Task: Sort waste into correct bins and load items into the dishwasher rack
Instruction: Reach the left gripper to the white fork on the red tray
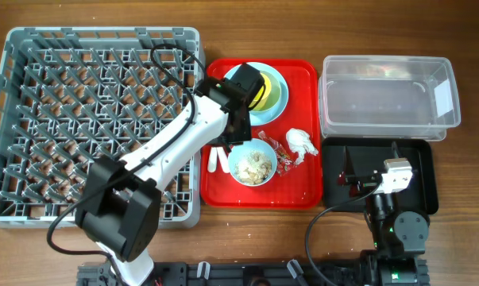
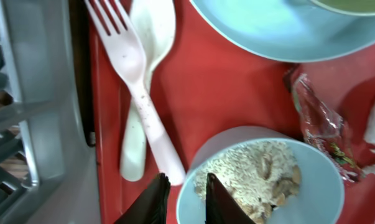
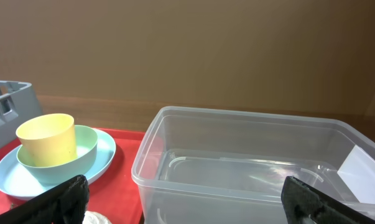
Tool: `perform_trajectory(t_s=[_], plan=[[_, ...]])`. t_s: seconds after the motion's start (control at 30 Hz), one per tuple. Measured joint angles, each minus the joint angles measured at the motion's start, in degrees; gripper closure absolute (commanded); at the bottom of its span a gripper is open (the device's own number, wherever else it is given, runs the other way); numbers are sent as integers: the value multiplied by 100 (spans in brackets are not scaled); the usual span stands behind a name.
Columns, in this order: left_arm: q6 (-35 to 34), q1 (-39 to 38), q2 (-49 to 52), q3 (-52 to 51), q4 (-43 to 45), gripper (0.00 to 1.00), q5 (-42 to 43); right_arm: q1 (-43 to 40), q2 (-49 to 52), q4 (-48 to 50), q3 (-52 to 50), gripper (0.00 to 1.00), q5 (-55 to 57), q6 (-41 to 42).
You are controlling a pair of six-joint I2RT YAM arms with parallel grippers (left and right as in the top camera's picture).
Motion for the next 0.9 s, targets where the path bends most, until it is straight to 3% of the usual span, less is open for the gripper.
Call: perform_trajectory(t_s=[0.07, 0.13, 0.23, 0.53, 0.63, 0.9], plan=[[-9, 2, 28, 0, 2, 94, -133, 0, 0, 0, 0, 0, 0, 0], [-146, 2, 85, -57, 44, 96, -363, 0, -2, 0, 0, 0, 0, 0], [-219, 0, 164, -387, 234, 91, -498, 0, -2, 0, 0, 0, 0, 0], [-417, -151, 205, -960, 1025, 91, -192, 0, 0, 0, 0, 0, 0, 0], [-424, -201, 205, -977, 1056, 83, -83, 0, 0, 0, 0, 0, 0, 0], [-529, -153, 205, -977, 1078, 75, -619, 0, 0, 0, 0, 0, 0, 0]])
